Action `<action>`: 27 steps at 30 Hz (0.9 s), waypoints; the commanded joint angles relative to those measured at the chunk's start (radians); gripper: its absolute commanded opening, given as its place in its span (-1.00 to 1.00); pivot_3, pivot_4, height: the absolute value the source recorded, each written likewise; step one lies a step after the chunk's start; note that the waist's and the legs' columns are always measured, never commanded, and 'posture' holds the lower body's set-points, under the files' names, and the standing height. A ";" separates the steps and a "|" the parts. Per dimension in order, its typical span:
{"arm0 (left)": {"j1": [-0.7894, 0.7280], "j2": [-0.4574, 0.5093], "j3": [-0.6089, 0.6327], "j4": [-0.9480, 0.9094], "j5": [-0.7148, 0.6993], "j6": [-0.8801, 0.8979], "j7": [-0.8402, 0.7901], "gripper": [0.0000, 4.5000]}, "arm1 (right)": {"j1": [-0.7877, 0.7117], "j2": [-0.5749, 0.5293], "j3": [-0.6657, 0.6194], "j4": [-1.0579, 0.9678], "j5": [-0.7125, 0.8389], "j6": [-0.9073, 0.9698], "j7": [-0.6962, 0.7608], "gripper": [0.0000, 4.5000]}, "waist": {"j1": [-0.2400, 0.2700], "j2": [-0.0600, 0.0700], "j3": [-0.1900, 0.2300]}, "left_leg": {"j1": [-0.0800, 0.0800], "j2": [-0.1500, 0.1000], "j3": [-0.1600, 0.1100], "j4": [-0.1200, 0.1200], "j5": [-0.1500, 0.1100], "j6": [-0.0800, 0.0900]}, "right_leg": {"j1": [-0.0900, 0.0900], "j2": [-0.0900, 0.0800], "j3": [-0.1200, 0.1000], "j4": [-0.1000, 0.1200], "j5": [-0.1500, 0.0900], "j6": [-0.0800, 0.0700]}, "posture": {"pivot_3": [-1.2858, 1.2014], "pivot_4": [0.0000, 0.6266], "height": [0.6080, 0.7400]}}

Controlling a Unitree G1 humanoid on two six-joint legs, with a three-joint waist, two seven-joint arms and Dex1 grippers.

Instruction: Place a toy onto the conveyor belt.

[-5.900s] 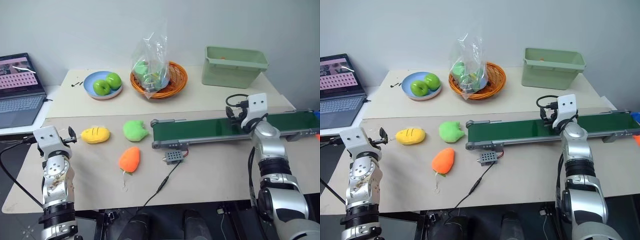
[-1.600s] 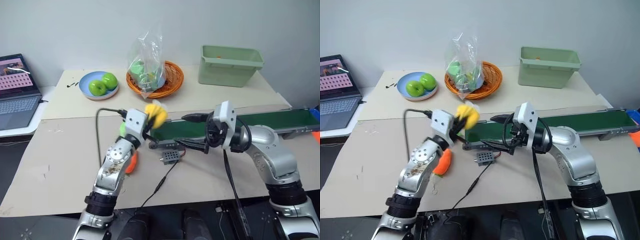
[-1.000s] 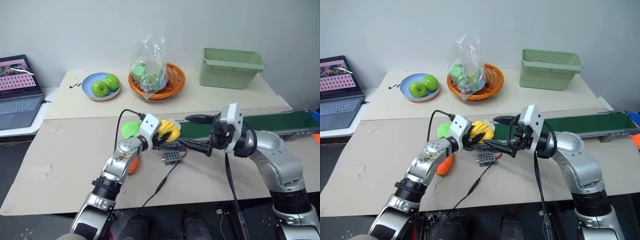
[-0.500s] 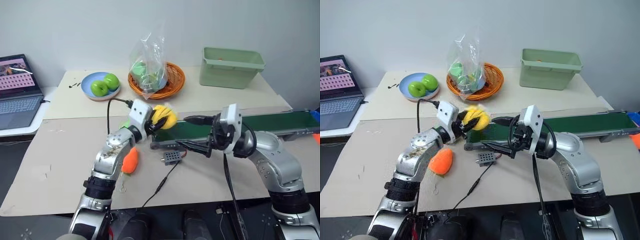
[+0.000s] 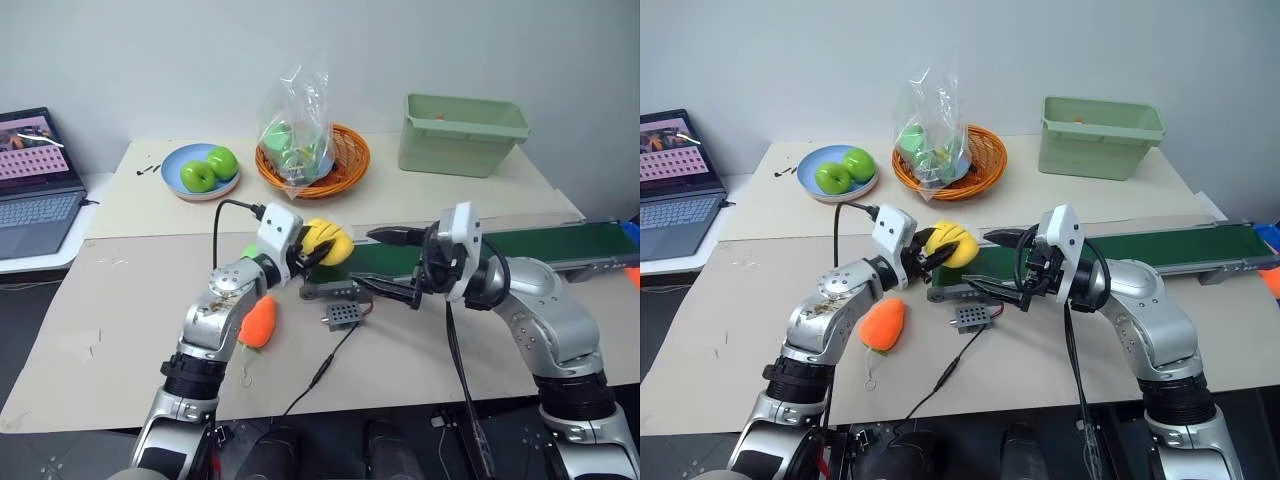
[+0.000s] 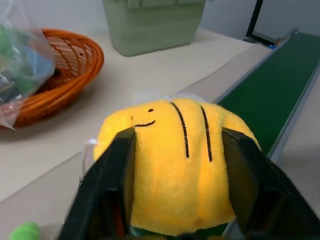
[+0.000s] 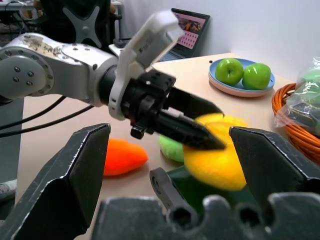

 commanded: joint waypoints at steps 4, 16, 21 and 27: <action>0.001 -0.001 -0.016 0.036 0.027 -0.069 -0.010 0.99 | 0.006 -0.020 -0.043 -0.040 0.009 -0.017 -0.008 1.00 | 0.001 0.000 0.000 | 0.000 0.000 0.000 0.000 0.000 0.000 | 0.000 0.000 0.000 0.000 0.000 0.000 | 0.03 -0.52 1.00; 0.000 0.037 0.147 -0.079 -0.066 -0.034 0.011 0.99 | 0.000 -0.011 -0.024 -0.017 -0.012 -0.027 -0.009 1.00 | -0.002 0.000 0.000 | 0.000 0.001 0.000 0.000 0.000 0.000 | 0.000 0.001 0.000 0.000 0.000 0.000 | 0.03 -0.52 1.00; 0.146 0.193 0.120 -0.205 -0.135 -0.004 -0.179 0.99 | -0.007 -0.010 -0.022 0.008 -0.017 -0.033 0.005 1.00 | -0.015 0.001 0.000 | 0.001 0.002 0.000 -0.001 -0.002 -0.001 | -0.001 0.003 0.002 0.000 0.000 -0.001 | 0.03 -0.52 1.00; 0.282 0.346 0.160 -0.293 -0.187 -0.032 -0.321 0.99 | -0.009 -0.031 -0.042 0.047 -0.020 -0.040 0.032 1.00 | -0.013 0.002 0.001 | -0.002 0.003 0.000 -0.001 -0.003 -0.001 | -0.004 0.004 0.003 0.000 0.000 -0.002 | 0.03 -0.52 1.00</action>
